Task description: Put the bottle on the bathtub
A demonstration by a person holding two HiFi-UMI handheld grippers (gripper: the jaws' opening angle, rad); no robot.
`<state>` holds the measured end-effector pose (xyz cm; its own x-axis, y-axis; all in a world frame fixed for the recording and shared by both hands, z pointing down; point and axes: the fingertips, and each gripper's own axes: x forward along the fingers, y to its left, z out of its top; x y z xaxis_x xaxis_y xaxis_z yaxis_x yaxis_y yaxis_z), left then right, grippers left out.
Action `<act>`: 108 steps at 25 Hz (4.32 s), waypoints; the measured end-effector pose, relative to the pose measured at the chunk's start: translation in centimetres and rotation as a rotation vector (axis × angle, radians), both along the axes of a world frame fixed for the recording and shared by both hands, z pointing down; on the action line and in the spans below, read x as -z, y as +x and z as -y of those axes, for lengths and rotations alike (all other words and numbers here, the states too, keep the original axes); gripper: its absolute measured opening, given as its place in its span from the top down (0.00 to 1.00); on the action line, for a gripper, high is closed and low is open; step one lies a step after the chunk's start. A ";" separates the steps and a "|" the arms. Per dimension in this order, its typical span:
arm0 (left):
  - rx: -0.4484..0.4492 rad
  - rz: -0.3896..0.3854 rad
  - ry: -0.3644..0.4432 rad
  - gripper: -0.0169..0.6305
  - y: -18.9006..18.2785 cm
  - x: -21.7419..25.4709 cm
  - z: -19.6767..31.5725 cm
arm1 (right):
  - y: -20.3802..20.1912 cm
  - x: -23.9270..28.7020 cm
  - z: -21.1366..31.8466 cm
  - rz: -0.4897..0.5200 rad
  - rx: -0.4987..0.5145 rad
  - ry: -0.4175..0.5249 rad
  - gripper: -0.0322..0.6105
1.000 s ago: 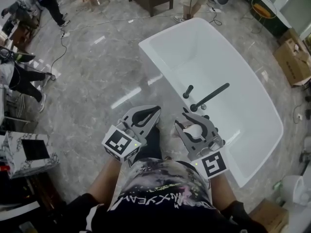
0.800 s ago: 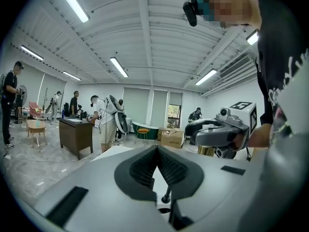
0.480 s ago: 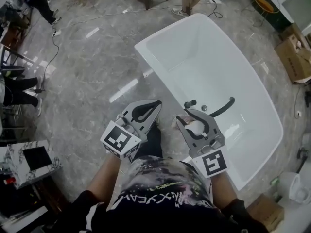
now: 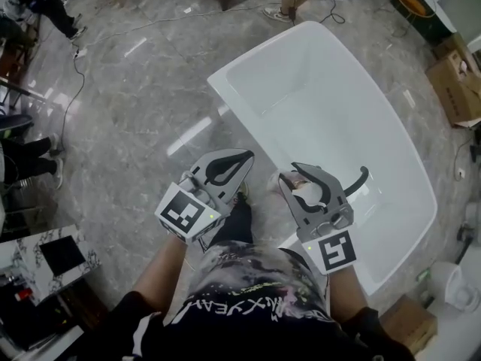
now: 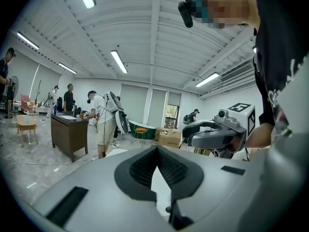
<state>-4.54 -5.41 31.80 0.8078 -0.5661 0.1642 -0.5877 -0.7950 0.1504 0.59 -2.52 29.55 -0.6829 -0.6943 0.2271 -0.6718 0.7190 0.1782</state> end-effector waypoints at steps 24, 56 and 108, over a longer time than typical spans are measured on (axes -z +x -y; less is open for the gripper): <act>-0.072 -0.012 -0.006 0.95 -0.4 -0.4 8.2 | -1.5 -1.4 8.3 -0.037 -0.056 -0.027 0.78; -0.035 0.051 0.025 0.95 1.6 -8.8 15.0 | 0.8 -12.2 16.2 -0.093 -0.102 -0.044 0.78; -0.013 0.081 -0.047 0.95 3.8 -22.2 15.0 | 2.7 -29.4 17.8 -0.140 -0.217 -0.103 0.77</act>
<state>-0.70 -20.38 54.00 0.7982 -0.5456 0.2555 -0.5890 -0.7958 0.1406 3.32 -20.34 58.99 -0.4774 -0.7895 0.3857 -0.7863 0.5797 0.2136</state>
